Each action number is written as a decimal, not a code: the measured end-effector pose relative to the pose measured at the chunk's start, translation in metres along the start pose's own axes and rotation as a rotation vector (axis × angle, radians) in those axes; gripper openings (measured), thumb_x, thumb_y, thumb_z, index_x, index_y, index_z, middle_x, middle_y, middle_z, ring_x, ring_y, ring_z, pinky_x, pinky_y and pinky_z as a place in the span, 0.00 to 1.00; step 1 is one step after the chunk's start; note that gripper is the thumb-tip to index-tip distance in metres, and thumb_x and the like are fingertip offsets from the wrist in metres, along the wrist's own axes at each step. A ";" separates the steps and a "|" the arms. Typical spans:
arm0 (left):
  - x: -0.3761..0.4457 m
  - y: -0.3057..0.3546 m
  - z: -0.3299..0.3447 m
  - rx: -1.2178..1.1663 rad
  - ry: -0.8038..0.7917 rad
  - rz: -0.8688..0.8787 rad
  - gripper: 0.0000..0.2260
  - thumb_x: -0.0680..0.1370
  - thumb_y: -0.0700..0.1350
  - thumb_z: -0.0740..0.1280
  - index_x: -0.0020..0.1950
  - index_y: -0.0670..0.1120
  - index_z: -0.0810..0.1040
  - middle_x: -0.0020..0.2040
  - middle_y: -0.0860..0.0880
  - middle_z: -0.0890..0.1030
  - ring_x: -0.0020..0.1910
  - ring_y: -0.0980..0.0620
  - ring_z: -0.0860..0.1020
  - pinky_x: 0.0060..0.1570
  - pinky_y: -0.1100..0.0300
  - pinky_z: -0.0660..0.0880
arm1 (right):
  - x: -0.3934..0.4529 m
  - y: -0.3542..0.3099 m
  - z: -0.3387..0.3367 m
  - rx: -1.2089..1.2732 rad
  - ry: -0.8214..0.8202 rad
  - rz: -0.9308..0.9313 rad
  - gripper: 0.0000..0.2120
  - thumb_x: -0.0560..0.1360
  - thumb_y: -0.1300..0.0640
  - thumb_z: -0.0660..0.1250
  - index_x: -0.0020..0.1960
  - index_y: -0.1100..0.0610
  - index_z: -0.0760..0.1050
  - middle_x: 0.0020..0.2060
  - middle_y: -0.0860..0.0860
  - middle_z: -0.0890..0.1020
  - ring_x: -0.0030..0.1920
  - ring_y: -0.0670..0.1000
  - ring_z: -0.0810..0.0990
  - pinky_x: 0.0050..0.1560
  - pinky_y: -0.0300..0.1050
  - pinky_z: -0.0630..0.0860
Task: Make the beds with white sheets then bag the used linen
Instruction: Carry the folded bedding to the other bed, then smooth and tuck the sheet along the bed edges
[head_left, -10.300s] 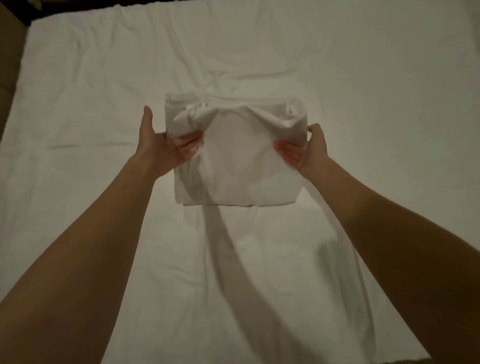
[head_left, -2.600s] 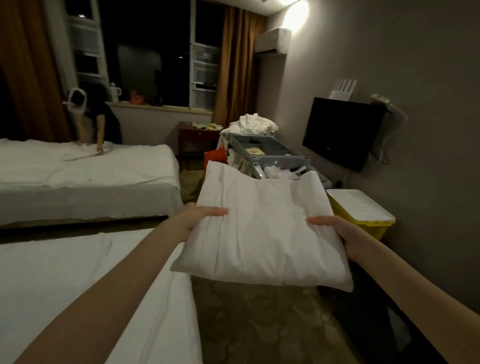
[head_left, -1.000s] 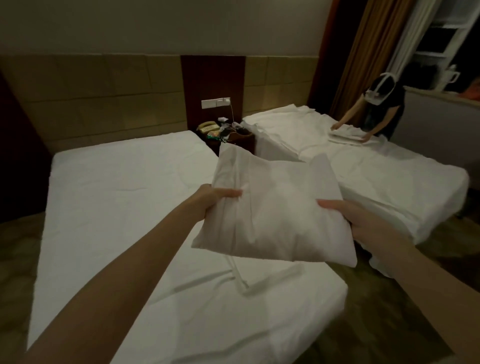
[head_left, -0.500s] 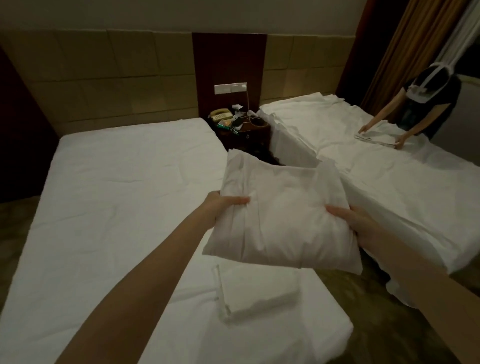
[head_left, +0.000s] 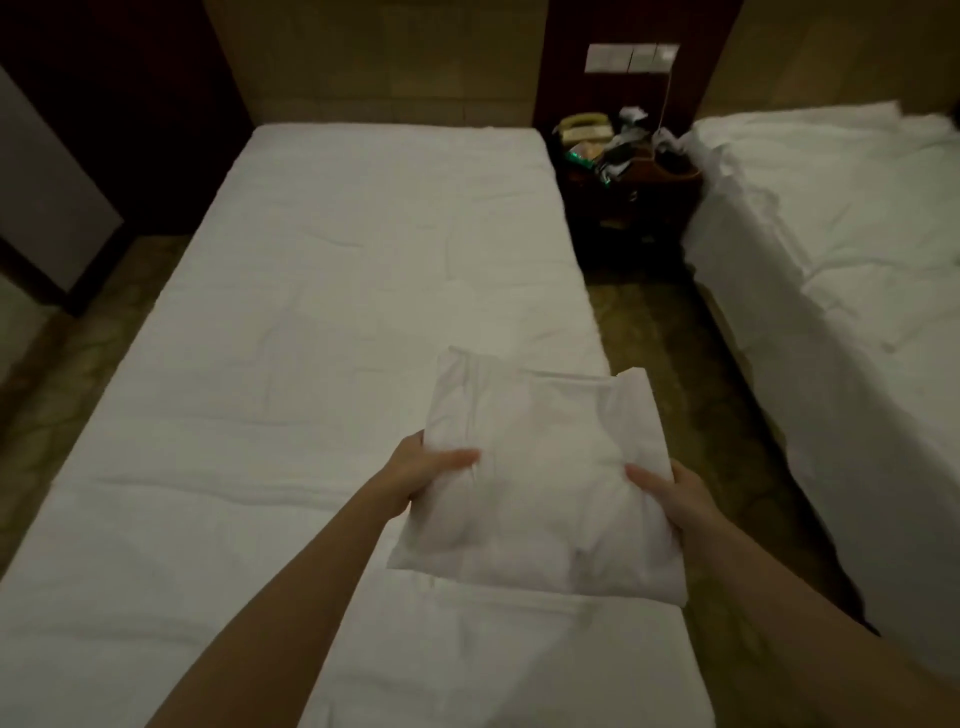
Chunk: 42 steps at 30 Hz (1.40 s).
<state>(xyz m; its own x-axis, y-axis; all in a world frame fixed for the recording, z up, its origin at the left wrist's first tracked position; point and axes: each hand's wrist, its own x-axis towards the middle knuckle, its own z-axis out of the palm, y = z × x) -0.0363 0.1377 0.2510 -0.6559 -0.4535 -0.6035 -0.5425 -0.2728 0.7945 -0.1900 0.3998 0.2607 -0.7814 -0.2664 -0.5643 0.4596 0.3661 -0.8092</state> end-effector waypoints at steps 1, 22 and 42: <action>0.007 -0.011 -0.001 0.015 0.009 -0.015 0.31 0.61 0.49 0.82 0.60 0.43 0.77 0.53 0.47 0.83 0.50 0.48 0.82 0.46 0.56 0.80 | 0.009 0.011 0.005 -0.002 -0.012 0.014 0.24 0.73 0.56 0.72 0.67 0.58 0.72 0.55 0.54 0.78 0.49 0.54 0.76 0.51 0.49 0.73; 0.162 -0.201 0.026 0.283 0.140 -0.387 0.38 0.69 0.51 0.78 0.72 0.43 0.64 0.66 0.43 0.74 0.62 0.41 0.75 0.56 0.47 0.74 | 0.164 0.193 0.031 -0.325 -0.100 0.257 0.23 0.76 0.57 0.69 0.68 0.59 0.68 0.60 0.57 0.77 0.53 0.55 0.77 0.50 0.50 0.77; 0.043 0.033 0.013 1.020 0.066 0.013 0.27 0.77 0.49 0.69 0.74 0.48 0.65 0.73 0.45 0.66 0.71 0.45 0.65 0.69 0.49 0.65 | 0.058 -0.038 0.064 -1.512 -0.302 -0.561 0.26 0.81 0.46 0.57 0.75 0.53 0.56 0.73 0.50 0.61 0.72 0.53 0.63 0.71 0.54 0.60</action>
<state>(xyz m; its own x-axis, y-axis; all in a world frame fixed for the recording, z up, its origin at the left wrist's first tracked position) -0.0897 0.1205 0.2507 -0.6514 -0.5056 -0.5657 -0.7442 0.5710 0.3466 -0.2257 0.3132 0.2486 -0.5089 -0.7459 -0.4297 -0.7833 0.6083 -0.1283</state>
